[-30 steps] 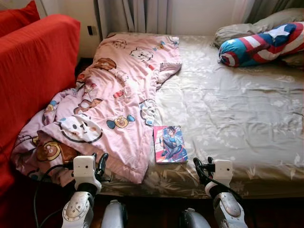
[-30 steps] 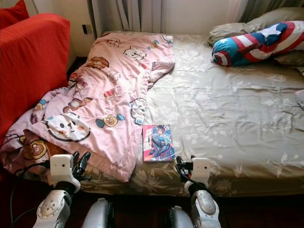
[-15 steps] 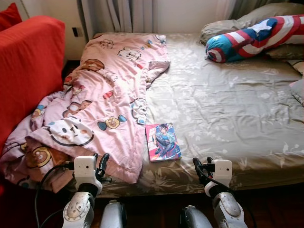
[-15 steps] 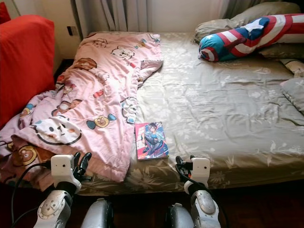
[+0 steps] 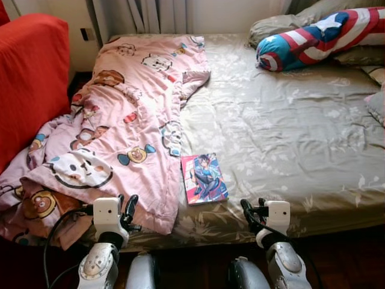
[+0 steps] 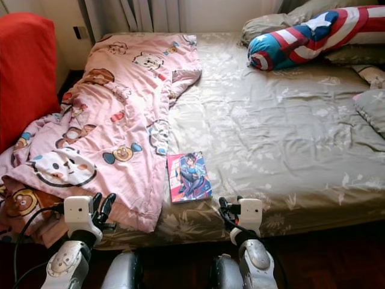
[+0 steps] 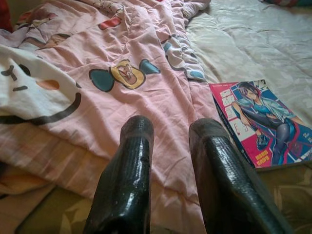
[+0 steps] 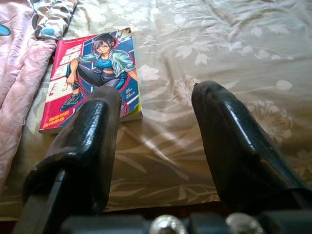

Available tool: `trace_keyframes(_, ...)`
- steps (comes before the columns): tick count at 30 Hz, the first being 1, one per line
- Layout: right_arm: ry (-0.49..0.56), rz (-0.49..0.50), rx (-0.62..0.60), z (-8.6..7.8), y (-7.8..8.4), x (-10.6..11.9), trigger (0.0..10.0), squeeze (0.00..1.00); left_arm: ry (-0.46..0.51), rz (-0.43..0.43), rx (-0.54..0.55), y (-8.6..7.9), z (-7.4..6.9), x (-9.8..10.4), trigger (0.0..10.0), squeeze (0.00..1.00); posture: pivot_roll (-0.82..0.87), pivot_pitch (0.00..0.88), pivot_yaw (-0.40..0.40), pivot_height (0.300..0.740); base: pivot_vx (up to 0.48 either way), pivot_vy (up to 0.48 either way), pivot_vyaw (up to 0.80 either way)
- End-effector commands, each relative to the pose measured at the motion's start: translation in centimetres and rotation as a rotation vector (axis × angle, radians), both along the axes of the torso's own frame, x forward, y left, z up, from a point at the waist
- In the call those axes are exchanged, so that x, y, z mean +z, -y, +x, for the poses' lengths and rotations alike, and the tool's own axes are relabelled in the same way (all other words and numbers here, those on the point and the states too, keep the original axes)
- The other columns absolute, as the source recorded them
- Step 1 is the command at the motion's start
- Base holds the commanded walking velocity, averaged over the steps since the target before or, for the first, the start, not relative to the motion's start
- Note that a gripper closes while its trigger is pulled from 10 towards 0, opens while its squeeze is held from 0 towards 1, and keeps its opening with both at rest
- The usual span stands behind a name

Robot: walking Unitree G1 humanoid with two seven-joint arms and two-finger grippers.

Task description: Clean up the room

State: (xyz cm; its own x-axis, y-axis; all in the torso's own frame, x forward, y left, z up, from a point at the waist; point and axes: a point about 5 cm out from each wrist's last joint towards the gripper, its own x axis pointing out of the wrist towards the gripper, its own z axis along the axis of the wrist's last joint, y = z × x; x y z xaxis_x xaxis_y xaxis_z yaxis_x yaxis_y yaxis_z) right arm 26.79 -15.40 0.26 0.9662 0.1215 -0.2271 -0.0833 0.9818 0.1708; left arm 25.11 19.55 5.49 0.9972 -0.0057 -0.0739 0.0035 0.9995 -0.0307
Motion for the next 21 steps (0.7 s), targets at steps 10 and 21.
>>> trace_keyframes(10, -0.035, -0.009, 0.016, -0.16, -0.15, -0.42, 10.0, 0.0, -0.025, -0.005, 0.002, -0.05, -0.16, -0.59, 10.0, 0.0, 0.06, 0.132, -0.036, 0.589, 0.0, 0.0, 0.0)
trace_keyframes(21, -0.008, 0.006, 0.01, -0.13, -0.15, -0.15, 10.0, 0.0, -0.027, -0.007, 0.002, -0.04, -0.12, -0.65, 10.0, 0.0, 0.06, 0.131, -0.037, 0.589, 0.0, 0.0, 0.0)
